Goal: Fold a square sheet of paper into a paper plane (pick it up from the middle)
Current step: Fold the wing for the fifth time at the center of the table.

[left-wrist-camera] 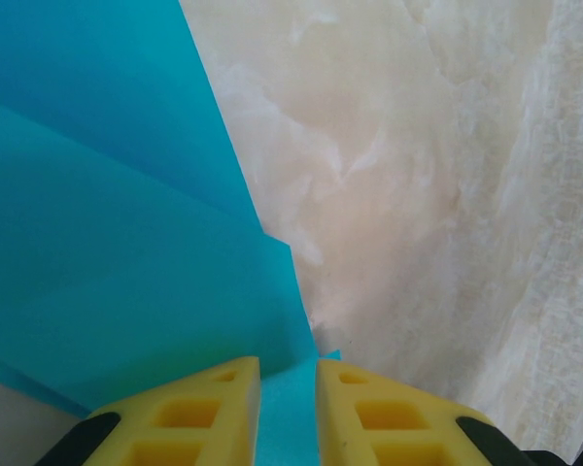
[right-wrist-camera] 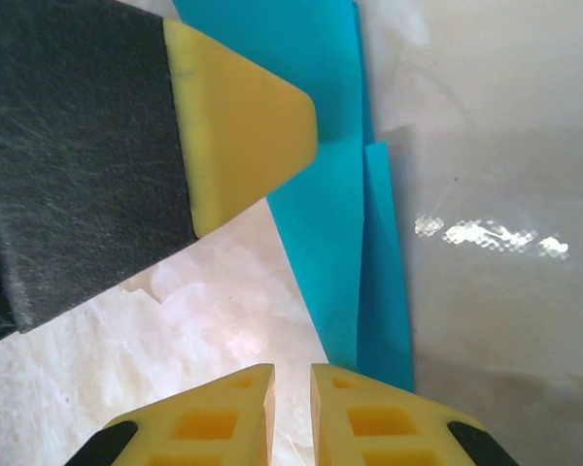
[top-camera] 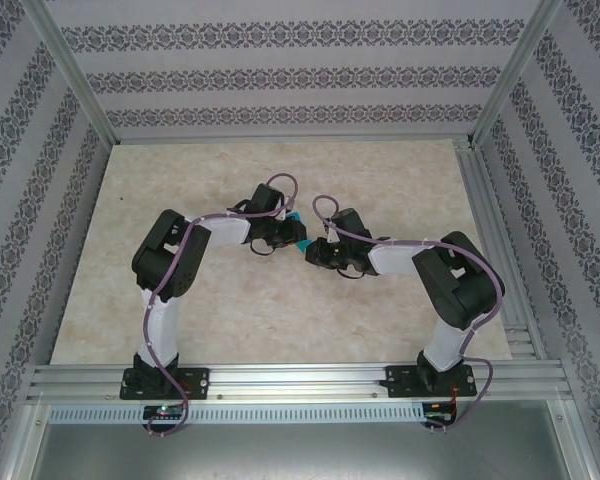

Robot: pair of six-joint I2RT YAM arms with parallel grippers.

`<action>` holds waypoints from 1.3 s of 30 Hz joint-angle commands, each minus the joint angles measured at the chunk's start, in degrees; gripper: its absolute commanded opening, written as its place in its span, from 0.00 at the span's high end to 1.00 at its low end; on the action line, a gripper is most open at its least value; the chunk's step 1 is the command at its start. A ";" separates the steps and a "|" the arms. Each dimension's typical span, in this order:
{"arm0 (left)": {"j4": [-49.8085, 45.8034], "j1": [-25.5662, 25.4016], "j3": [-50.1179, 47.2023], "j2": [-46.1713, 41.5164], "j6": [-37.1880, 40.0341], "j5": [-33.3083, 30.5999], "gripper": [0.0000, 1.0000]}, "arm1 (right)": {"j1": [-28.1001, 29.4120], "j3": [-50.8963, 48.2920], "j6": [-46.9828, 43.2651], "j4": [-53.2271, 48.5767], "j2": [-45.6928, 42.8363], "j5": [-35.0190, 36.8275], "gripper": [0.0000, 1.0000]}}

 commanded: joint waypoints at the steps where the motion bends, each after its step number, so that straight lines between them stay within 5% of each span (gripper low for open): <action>1: -1.97 -0.65 0.94 1.36 0.97 -1.04 0.77 | -0.56 0.93 -1.45 -2.88 1.03 1.34 0.82; 39: -11.84 -0.67 6.37 3.50 0.77 -4.00 0.77 | 2.24 7.34 -9.73 -15.23 2.08 7.34 0.79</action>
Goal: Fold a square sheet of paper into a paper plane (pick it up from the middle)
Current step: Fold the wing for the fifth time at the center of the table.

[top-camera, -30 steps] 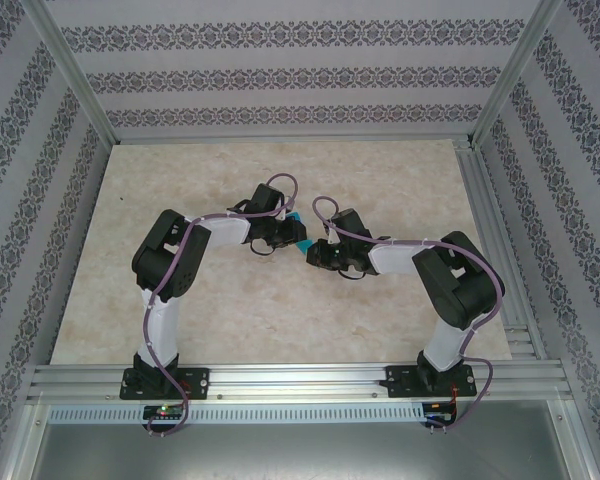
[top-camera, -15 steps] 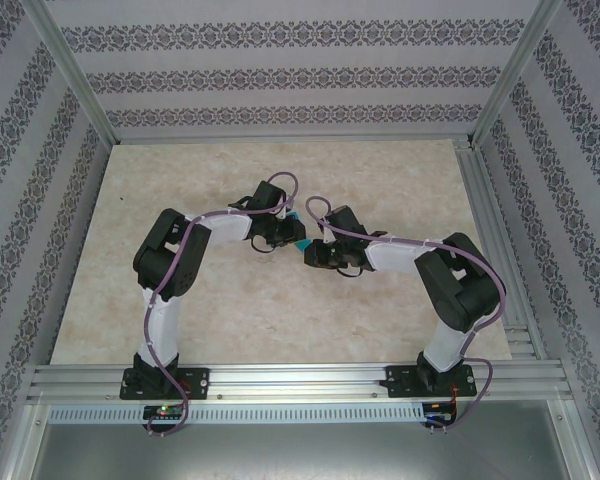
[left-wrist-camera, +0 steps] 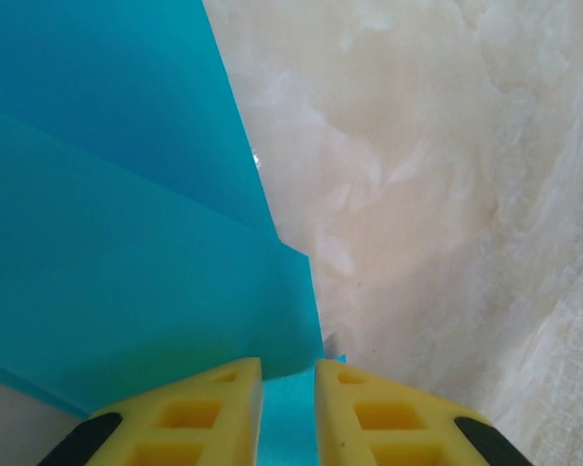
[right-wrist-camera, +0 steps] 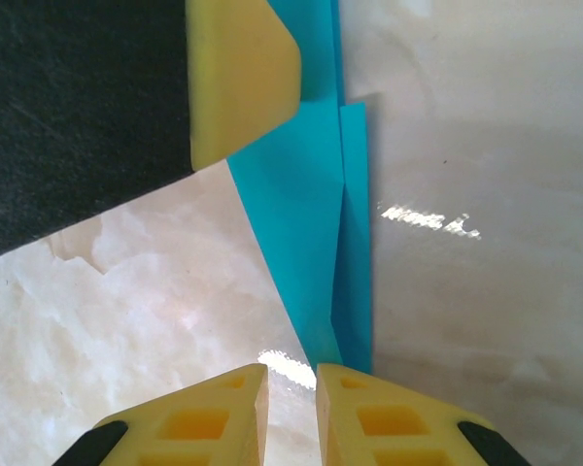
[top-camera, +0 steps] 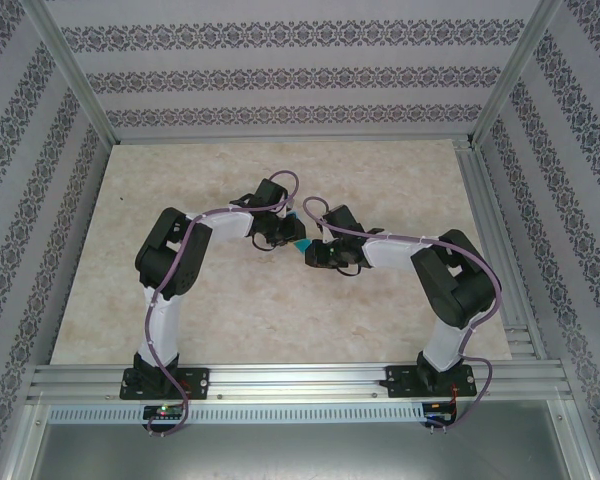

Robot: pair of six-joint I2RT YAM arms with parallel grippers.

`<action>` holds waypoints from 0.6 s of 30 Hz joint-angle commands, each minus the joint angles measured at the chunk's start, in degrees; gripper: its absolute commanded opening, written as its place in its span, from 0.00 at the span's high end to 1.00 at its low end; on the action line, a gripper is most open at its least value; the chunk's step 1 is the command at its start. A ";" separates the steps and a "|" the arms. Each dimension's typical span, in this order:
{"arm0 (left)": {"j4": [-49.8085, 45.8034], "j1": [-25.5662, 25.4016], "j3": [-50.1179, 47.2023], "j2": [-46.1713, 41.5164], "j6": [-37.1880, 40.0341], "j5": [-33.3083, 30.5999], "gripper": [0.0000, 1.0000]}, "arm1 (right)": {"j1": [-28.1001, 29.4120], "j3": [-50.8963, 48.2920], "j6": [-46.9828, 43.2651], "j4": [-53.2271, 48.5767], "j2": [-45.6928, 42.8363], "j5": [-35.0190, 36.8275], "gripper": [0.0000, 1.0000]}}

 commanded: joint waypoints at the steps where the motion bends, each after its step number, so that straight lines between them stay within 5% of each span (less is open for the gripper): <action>1: -2.69 -0.66 0.77 1.76 0.85 -1.60 0.77 | 0.62 1.17 -1.08 -2.38 1.34 2.65 0.79; 18: -3.32 -0.61 1.10 2.09 1.29 -2.04 0.77 | -0.17 0.46 -0.61 -5.02 2.40 3.42 0.79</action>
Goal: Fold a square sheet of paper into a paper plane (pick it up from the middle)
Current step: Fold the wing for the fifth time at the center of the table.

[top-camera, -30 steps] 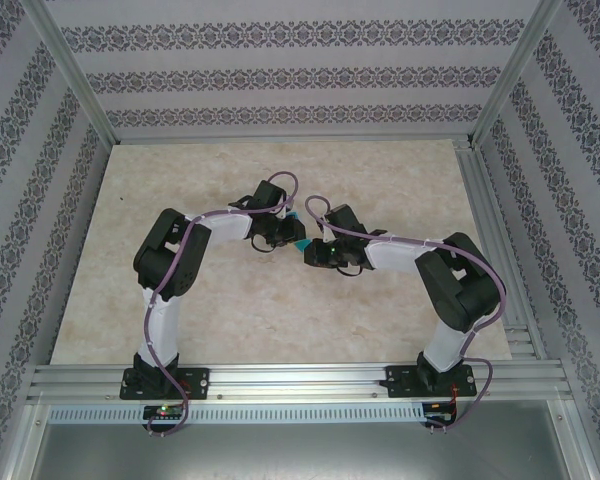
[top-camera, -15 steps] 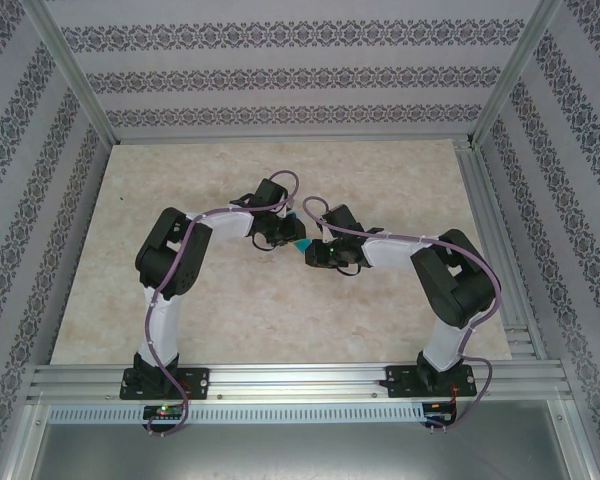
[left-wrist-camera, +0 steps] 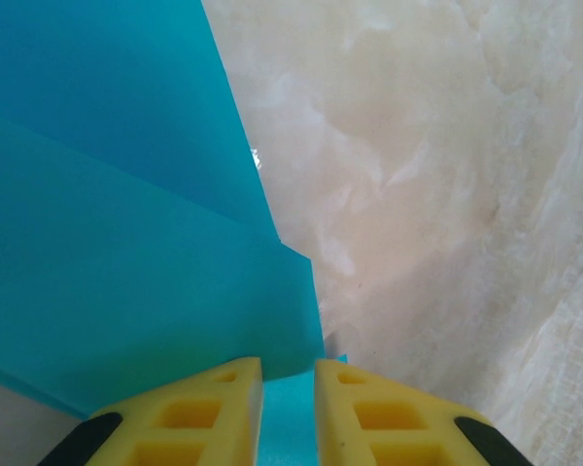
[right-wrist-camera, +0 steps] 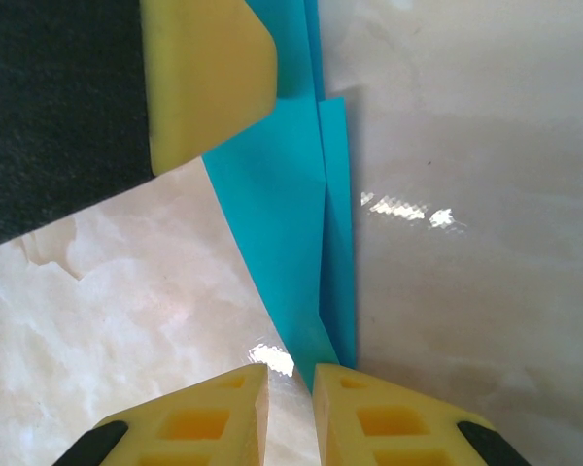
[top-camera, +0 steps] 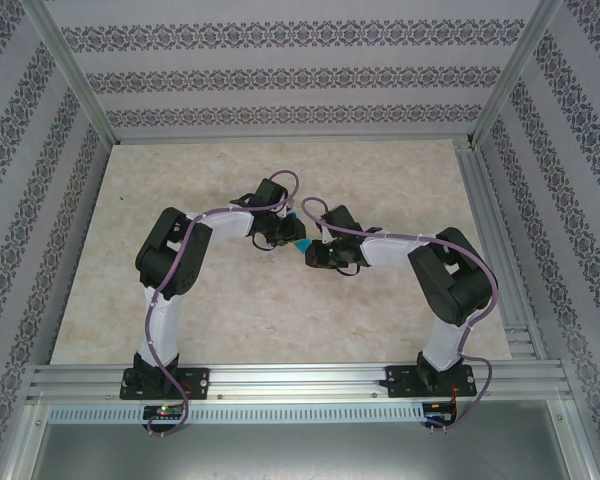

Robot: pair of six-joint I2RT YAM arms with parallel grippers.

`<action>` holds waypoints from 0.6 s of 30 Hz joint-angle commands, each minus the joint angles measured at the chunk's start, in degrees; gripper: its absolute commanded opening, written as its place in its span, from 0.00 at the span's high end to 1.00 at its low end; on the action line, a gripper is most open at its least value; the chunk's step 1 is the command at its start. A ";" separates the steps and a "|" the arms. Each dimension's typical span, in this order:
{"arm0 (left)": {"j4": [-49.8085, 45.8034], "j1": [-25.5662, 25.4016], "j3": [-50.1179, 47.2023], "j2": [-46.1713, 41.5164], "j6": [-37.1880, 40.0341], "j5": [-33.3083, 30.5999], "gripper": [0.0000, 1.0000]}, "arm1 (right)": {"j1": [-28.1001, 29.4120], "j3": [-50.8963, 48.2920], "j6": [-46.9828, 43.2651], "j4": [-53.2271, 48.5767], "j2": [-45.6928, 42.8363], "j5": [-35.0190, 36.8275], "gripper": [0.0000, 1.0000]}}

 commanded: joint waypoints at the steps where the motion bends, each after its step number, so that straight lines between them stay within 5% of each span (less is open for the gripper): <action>1: -2.86 -0.63 0.77 1.96 1.20 -2.02 0.77 | -0.15 -0.51 -0.35 -4.16 0.86 2.58 0.79; 18: -3.30 -0.61 0.51 2.30 1.61 -2.84 0.77 | -1.53 -5.91 0.84 -5.38 -8.01 -4.73 0.79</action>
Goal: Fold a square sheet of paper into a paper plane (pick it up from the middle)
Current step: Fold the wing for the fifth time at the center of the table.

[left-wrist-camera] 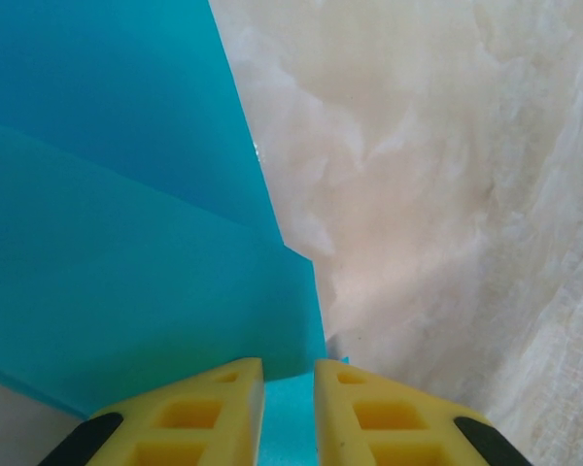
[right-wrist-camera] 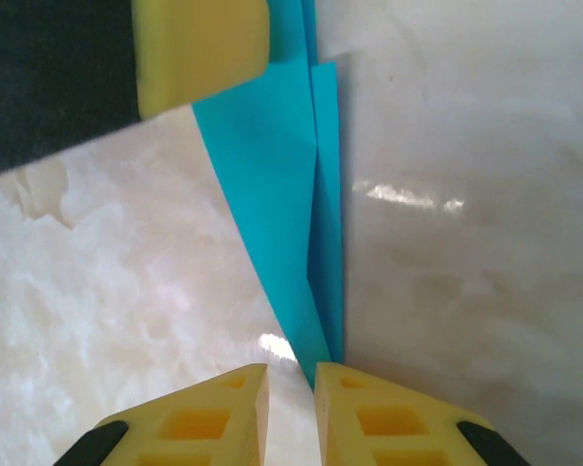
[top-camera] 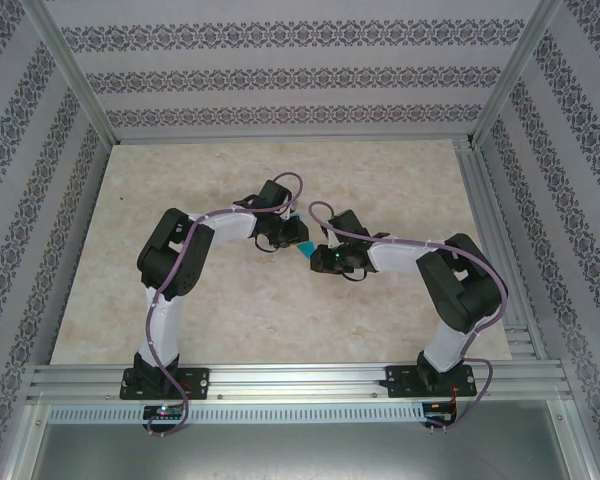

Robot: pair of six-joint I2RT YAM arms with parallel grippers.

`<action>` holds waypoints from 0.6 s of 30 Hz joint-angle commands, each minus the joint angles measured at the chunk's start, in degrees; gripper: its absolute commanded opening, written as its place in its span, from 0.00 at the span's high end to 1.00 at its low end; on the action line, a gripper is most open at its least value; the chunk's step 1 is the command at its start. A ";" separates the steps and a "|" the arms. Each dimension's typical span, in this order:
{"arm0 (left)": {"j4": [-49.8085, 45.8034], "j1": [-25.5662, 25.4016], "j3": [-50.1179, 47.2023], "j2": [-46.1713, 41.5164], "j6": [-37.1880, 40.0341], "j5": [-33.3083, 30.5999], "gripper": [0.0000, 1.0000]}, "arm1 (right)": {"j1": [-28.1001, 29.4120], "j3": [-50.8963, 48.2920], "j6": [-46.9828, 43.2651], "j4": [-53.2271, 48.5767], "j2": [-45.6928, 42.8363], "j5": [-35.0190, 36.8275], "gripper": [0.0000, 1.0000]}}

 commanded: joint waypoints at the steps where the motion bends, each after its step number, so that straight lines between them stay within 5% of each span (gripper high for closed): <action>1: -2.71 0.40 0.29 2.14 1.59 -2.88 0.77 | -0.88 -0.57 1.22 -4.04 -4.16 -2.73 0.79; 18: -2.14 0.40 0.64 2.25 1.75 -1.85 0.77 | -1.63 4.15 2.73 0.11 4.83 -5.19 0.81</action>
